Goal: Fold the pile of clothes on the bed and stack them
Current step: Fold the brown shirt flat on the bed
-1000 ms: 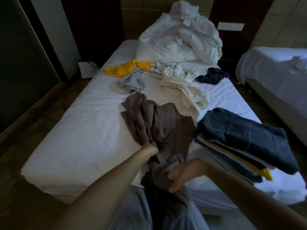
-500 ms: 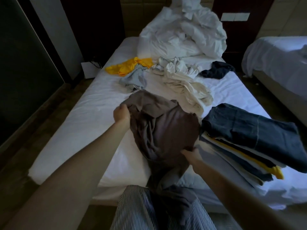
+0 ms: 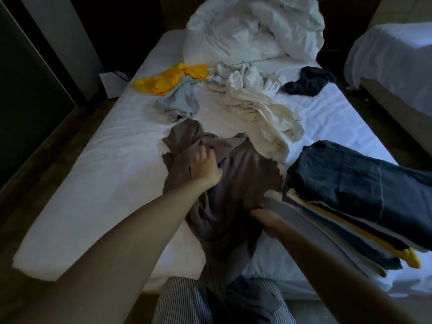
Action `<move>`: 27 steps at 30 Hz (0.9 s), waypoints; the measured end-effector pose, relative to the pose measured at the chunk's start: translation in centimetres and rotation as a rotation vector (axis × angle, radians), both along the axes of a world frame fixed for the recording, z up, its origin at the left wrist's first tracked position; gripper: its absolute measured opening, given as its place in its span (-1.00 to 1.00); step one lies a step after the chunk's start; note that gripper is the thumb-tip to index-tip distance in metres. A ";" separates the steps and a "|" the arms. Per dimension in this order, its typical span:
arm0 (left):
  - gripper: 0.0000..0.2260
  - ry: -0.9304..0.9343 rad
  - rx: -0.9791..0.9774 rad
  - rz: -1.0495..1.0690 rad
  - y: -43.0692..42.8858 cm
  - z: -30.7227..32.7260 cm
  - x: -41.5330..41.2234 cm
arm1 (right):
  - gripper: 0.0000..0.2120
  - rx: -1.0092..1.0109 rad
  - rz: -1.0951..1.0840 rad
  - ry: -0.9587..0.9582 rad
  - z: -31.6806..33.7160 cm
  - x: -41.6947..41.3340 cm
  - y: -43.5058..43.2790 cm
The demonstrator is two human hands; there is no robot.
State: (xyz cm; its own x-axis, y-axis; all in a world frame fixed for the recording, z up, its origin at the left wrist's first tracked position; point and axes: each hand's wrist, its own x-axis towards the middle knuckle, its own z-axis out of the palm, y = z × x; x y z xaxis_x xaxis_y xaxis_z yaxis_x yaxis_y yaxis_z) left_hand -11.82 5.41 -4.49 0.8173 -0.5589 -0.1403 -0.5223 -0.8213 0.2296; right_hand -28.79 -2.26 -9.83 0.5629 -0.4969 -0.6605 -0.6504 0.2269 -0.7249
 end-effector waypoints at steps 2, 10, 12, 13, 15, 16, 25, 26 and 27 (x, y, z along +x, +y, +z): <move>-0.46 0.023 -0.042 -0.150 -3.7 -0.2 0.6 | -0.62 0.011 -0.003 0.007 -0.8 0.6 -0.9; -0.41 0.072 0.018 -0.279 -11.8 -4.5 5.3 | -0.71 -0.041 -0.068 -0.006 -4.9 1.3 -2.1; -0.40 0.132 0.096 -0.248 -11.3 -5.9 6.0 | -0.77 -0.041 -0.087 0.009 -5.6 1.6 -2.5; -0.41 0.122 0.118 -0.246 -10.8 -6.5 6.1 | -0.82 -0.017 -0.097 0.019 -5.9 1.7 -2.7; -0.48 0.089 0.097 -0.240 -9.9 -7.4 6.3 | -0.87 0.031 -0.129 0.028 -6.0 1.8 -2.9; -0.53 0.107 0.063 -0.226 -9.3 -7.6 6.3 | -0.86 0.036 -0.136 0.024 -6.0 1.8 -2.9; -0.73 0.411 -0.012 -0.117 -1.5 -5.5 4.5 | -0.68 0.135 -0.139 -0.098 -3.7 -0.2 -0.1; -0.74 0.432 0.009 -0.119 -0.3 -5.1 4.2 | -0.67 0.168 -0.101 -0.069 -3.4 -0.8 0.9; -0.75 0.449 0.007 -0.110 1.0 -4.5 4.0 | -0.64 0.193 -0.056 -0.027 -3.2 -1.5 1.7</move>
State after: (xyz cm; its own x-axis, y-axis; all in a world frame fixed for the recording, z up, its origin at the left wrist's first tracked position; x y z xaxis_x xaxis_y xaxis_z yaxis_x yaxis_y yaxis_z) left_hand -7.80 6.44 -8.98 0.6106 -0.6368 -0.4708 -0.4564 -0.7688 0.4479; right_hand -30.26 -0.53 -13.00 0.5564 -0.3938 -0.7317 -0.6141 0.3983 -0.6813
